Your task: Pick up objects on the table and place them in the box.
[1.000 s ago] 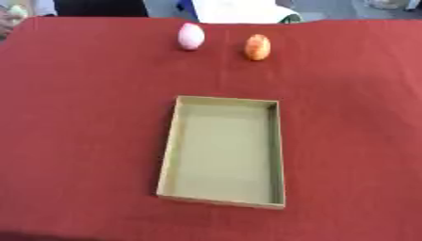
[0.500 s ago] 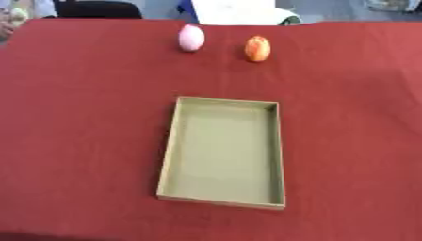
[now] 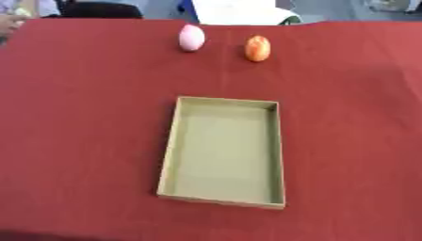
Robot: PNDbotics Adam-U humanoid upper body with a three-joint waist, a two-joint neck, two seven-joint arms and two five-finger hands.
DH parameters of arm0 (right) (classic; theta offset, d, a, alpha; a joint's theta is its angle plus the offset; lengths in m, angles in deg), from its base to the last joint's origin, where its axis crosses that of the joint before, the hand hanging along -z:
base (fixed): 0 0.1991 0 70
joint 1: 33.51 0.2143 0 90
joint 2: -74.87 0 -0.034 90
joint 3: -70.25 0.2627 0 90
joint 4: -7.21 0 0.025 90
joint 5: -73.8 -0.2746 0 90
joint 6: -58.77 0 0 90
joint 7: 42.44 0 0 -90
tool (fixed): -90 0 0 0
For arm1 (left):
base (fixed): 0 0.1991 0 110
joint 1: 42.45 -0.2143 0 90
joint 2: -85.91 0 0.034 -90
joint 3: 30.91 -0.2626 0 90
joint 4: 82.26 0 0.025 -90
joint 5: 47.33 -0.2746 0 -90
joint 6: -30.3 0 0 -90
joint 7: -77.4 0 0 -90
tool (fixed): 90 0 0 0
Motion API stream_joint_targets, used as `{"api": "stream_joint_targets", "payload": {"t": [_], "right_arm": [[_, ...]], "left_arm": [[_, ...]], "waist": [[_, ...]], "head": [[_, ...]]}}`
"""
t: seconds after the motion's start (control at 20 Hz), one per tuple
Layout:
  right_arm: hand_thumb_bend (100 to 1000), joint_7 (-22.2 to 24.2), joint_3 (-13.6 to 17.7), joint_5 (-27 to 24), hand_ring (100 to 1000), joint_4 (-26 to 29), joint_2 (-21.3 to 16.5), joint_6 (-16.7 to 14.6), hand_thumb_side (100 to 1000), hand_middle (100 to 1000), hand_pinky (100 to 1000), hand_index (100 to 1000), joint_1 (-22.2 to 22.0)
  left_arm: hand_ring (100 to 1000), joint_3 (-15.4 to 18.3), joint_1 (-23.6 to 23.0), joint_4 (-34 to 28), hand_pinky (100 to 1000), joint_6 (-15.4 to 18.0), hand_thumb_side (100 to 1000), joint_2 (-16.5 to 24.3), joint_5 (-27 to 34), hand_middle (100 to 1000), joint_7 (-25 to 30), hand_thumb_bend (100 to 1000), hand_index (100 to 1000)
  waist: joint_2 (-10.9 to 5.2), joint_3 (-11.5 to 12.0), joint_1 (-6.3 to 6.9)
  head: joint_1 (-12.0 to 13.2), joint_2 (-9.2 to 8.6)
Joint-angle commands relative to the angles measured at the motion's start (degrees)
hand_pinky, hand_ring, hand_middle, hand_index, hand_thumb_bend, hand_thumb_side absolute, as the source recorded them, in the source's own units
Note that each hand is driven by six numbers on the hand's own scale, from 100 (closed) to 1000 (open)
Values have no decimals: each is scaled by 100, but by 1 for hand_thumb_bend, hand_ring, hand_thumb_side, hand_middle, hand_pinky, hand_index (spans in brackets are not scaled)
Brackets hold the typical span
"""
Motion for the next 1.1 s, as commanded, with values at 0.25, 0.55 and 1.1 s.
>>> {"api": "stream_joint_targets", "payload": {"t": [0.25,0.55,1.1], "right_arm": [[228,421,-166,212,849,-199,52,-124,978,746,805,891,544],[231,700,-349,307,857,-217,272,-265,978,748,800,891,1002],[241,1183,-645,496,862,-292,703,-473,972,749,797,891,1782]], "left_arm": [[753,-26,94,-94,810,6,502,99,54,655,56,258,794],[753,-43,100,-94,810,11,500,87,84,656,81,259,794],[753,-73,101,-94,810,25,500,78,127,656,128,258,794]], "waist": [[-143,52,-23],[-170,110,-30],[-204,209,-45]], "head": [[-87,28],[-169,40],[-304,54]]}}
